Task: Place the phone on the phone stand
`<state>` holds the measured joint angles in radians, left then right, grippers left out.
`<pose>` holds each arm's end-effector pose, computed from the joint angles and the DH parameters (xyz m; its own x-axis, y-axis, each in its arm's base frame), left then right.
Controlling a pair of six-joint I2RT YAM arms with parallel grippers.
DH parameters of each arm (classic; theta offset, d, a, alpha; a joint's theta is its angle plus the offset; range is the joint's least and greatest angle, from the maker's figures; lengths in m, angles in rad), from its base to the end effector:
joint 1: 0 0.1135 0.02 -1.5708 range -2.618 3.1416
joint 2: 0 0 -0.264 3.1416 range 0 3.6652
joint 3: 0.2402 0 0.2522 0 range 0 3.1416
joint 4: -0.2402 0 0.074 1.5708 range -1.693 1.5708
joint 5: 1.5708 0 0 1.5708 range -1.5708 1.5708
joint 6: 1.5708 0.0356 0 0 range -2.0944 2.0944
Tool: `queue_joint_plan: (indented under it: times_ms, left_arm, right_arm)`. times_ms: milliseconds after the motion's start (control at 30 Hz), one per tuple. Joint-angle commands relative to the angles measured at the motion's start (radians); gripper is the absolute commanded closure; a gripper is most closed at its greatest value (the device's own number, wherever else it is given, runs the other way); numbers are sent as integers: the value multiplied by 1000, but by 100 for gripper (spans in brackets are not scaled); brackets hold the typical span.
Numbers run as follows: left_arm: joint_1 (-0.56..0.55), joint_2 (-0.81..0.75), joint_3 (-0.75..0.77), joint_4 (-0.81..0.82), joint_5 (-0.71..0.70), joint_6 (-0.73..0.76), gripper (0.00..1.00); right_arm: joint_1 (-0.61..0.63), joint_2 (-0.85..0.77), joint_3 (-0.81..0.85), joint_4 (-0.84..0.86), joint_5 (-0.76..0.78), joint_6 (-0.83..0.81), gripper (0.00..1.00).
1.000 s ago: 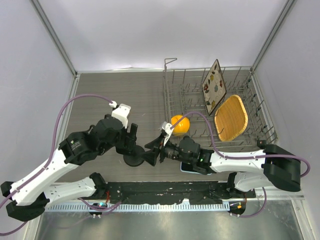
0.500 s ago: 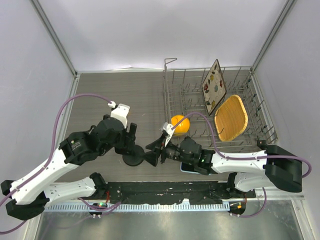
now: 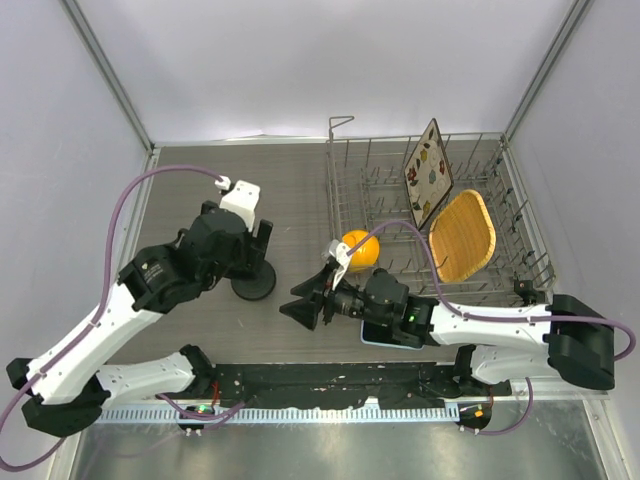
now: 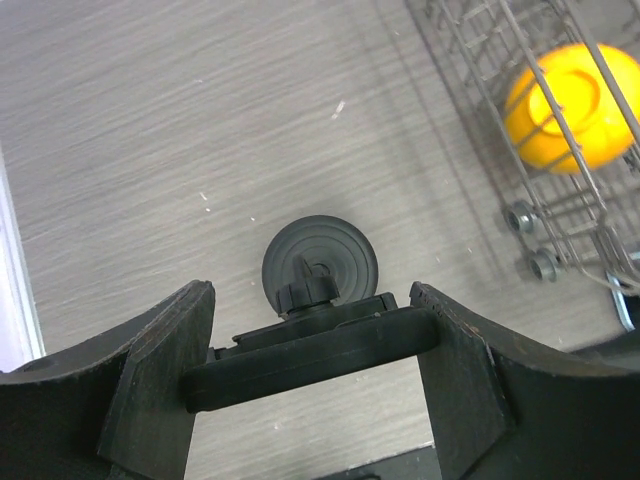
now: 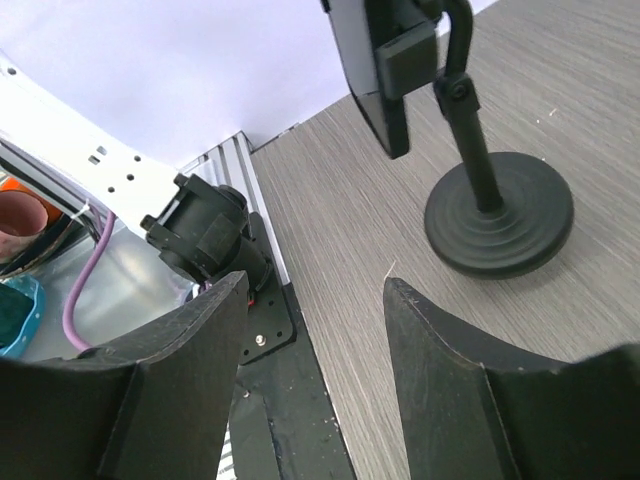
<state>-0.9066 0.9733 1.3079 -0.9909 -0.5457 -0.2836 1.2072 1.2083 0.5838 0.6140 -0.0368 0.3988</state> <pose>0.1168 -0.1192 0.4052 -0.4785 0.2233 -0.8492 0.2976 0.9511 0.0824 0.0947 0.2526 0.2646 -0.3712 0.1156 -0.9213 -0.8713 0.2996 0.3887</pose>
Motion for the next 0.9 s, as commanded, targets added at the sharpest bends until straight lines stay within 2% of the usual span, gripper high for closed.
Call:
queue_joint_plan:
  times_ms: [0,67,167,200,267,367,467,567,733,867]
  left_arm:
    - [130,33,79,176,19,109,100]
    - [187,53,80,214,73,132,100]
    - [336,134,112,274,160,161,100]
    - [424,160,129,282,182,153,100]
    - [506,233,163,310,234,138,100]
    - [638,338,226,373,221,107,100]
    - [785,460,330,360,170,61,100]
    - [882,551,416,351,58,-24,100]
    - [965,653,514,386,-129,-51,100]
    - [1052,714,571,345,-191,-196,100]
  right_arm:
    - [-3,-62,71,-43,-17,-37,38]
    - [-3,-81,59,-43,-17,-44,38]
    - [-3,-111,51,-60,-2,-48,38]
    - [-3,-119,53,-78,3,-52,38]
    - [-3,-137,53,-97,9,-67,38]
    - [-3,-165,48,-129,17,-74,38]
    - [-3,-202,39,-148,28,-61,38]
    - [-3,-225,48,-190,22,-58,38]
    - [-5,-256,48,-241,32,-52,38]
    - [-3,-247,106,-351,28,-61,38]
